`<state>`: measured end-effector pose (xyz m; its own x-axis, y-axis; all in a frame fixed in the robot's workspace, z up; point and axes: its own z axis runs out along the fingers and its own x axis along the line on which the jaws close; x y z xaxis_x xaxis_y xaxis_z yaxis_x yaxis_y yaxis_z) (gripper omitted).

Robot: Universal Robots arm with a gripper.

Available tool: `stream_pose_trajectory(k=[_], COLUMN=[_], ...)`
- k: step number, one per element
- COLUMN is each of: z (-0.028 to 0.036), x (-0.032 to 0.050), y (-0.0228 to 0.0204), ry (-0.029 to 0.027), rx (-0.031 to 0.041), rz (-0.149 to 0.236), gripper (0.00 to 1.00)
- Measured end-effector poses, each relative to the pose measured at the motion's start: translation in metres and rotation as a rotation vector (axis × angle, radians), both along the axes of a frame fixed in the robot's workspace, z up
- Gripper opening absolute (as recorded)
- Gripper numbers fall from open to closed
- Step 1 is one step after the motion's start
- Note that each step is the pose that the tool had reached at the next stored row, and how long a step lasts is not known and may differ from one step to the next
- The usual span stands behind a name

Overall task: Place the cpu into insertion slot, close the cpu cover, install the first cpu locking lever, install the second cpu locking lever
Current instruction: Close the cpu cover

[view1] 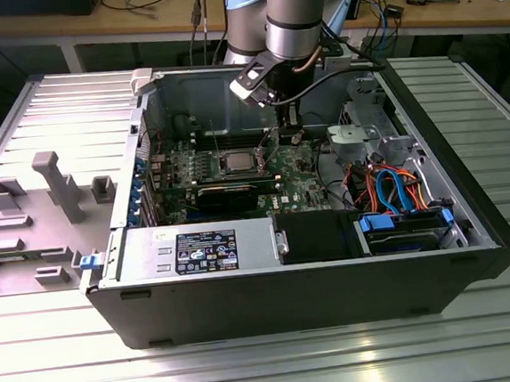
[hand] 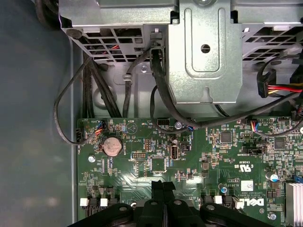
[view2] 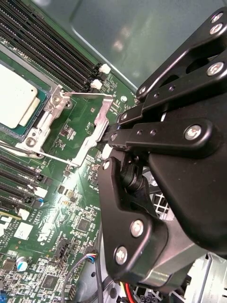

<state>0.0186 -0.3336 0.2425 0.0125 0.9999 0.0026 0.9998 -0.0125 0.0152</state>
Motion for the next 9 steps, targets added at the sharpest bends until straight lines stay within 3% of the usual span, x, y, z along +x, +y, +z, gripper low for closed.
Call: stream_pose_trajectory(k=[9], z=[0.0], x=[-0.003], y=[0.0], ry=[0.0], rx=[0.0001], rz=[0.0], gripper=[0.11])
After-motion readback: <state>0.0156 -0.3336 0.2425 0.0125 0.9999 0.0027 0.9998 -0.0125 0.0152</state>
